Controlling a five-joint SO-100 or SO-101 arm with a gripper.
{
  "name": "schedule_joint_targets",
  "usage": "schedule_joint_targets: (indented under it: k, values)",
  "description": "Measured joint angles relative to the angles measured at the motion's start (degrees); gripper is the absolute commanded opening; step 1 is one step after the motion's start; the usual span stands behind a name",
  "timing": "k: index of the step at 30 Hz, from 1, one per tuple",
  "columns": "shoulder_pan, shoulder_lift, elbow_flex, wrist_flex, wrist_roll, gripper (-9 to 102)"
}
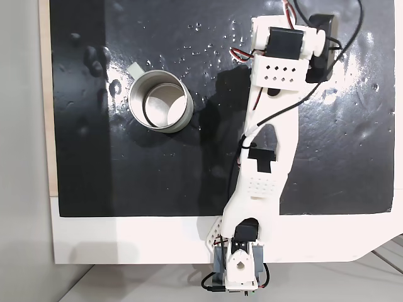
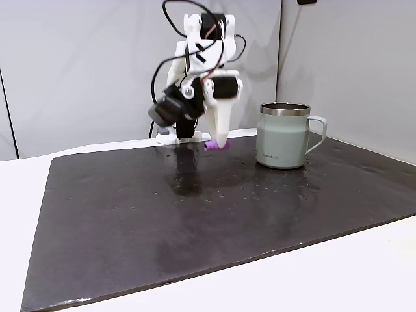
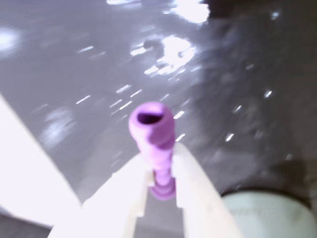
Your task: Grasp a pengrip and put it in the cup.
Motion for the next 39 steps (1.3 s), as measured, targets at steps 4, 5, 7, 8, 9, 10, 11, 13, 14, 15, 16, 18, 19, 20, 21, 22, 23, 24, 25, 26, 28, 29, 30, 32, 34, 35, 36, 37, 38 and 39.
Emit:
schedule_joint_targets:
  k: [4, 5, 7, 8, 9, 10, 11, 13, 14, 15, 16, 18, 19, 20, 21, 22, 23, 24, 25, 26, 28, 29, 30, 32, 34, 35, 36, 37, 38, 39]
  values:
    - [2.2, 9.67, 3.43, 0.09, -0.26, 0]
    - [2.46, 11.34, 3.69, 0.09, -0.53, 0]
    - [2.55, 14.85, 3.78, 0.09, -0.97, 0]
    - [2.29, 16.08, 3.78, 0.09, -1.14, 0]
    - [2.2, 17.58, 3.78, 0.09, -1.23, 0]
    - [2.2, 18.9, 4.31, 0.09, -1.49, 0]
    - [2.2, 20.04, 4.48, 0.09, -1.67, 0]
    - [2.37, 21.53, 4.48, 0.09, -2.02, 0]
    - [2.46, 22.06, 4.48, 0.09, -2.29, 0]
    - [2.37, 22.68, 4.75, 0.09, -2.29, 0]
    - [2.2, 23.2, 5.27, 0.09, -2.29, 0]
    - [1.76, 24.7, 7.91, 0.09, -2.29, 0]
    - [1.49, 25.66, 9.58, 0.09, -2.37, 0]
    - [0.79, 26.72, 11.25, 0.09, -2.46, 0]
    - [-0.18, 28.12, 13.18, 0.09, -2.64, 0]
    - [-1.41, 29.71, 14.94, 0.09, -2.64, 0]
    - [-2.9, 31.46, 16.88, 0.09, -2.64, 0]
    - [-4.66, 33.49, 19.07, 0.09, -2.64, 0]
    - [-6.33, 35.51, 21.01, 0.09, -2.64, 0]
    - [-7.91, 37.44, 23.12, 0.09, -2.64, 0]
    - [-10.72, 41.22, 27.42, 0.09, -2.64, 0]
    - [-11.78, 42.71, 29.27, 0.09, -2.64, 0]
    - [-12.83, 44.12, 31.03, 0.09, -2.64, 0]
    - [-15.12, 46.49, 33.66, 0.09, -2.64, 0]
    - [-17.49, 48.43, 35.68, 0.09, -2.64, 0]
    - [-18.81, 49.22, 36.39, 0.09, -2.64, 0]
    - [-19.86, 49.75, 37.09, 0.09, -2.9, 0]
    - [-20.83, 50.19, 37.79, 0.09, -3.25, 0]
    - [-21.8, 50.27, 38.14, 0.09, -3.43, 0]
    - [-22.68, 50.27, 38.5, 0.09, -3.69, 0]
